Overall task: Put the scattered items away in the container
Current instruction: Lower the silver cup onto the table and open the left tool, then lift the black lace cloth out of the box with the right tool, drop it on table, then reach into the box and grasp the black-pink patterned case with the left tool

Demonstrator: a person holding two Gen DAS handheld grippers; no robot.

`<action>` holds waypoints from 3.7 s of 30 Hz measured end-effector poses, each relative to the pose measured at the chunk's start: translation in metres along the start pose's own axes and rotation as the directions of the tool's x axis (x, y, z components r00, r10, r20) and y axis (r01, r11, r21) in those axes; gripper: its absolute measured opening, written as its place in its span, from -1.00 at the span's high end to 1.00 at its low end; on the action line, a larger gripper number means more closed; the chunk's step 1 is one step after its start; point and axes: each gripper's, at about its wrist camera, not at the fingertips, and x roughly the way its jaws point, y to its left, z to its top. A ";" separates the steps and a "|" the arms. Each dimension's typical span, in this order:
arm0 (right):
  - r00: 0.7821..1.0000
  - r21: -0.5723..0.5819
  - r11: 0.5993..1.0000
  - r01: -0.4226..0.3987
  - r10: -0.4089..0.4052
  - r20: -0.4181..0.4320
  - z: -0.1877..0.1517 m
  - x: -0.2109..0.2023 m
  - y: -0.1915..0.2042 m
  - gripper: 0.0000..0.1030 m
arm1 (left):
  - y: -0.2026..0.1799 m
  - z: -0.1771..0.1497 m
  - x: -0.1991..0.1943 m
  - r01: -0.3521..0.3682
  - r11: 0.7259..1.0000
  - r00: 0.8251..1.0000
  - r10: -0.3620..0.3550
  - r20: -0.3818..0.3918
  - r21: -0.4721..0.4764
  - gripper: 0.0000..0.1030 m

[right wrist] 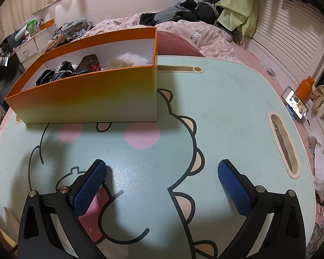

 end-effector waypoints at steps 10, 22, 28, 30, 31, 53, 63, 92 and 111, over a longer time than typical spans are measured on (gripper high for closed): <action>1.000 0.000 1.000 -0.002 0.002 0.000 0.000 0.000 -0.001 -0.99 | -0.010 -0.044 0.024 -0.053 0.997 0.998 0.054 -0.021 0.055 0.48; 1.000 -0.002 1.000 -0.004 0.004 0.000 0.000 0.000 -0.002 -0.99 | -0.016 -0.057 0.024 -0.112 0.993 0.987 0.115 0.110 -0.033 -0.78; 0.995 0.060 0.994 -0.094 0.091 0.045 0.000 -0.006 -0.006 -0.99 | -0.019 -0.060 0.023 -0.180 0.983 0.975 0.184 0.125 -0.048 -0.78; 0.981 0.126 0.978 -0.166 0.151 0.119 0.000 -0.017 -0.021 -0.84 | -0.020 -0.061 0.022 -0.193 0.980 0.972 0.197 0.127 -0.043 -0.78; 0.971 0.143 0.971 -0.190 0.164 0.174 0.001 -0.027 -0.027 -0.65 | -0.021 -0.062 0.022 -0.197 0.980 0.971 0.201 0.129 -0.039 -0.78; 0.882 -0.141 0.887 -0.440 0.398 -0.252 0.129 0.051 0.132 0.49 | -0.009 -0.063 0.020 -0.241 0.961 0.955 0.260 0.143 -0.139 -0.78; 0.831 -0.064 0.831 -0.552 0.555 0.033 0.112 -0.046 0.047 0.53 | -0.009 -0.064 0.020 -0.232 0.962 0.957 0.251 0.143 -0.142 -0.78; 0.932 0.063 0.942 -0.329 0.313 0.180 -0.005 -0.047 -0.022 -0.60 | 0.000 -0.059 0.024 -0.210 0.965 0.966 0.230 0.118 -0.157 -0.78; 0.999 -0.021 1.000 -0.021 0.022 0.046 -0.016 -0.011 -0.020 -0.73 | 0.010 0.032 -0.012 -0.115 0.981 0.971 0.144 0.191 -0.154 -0.71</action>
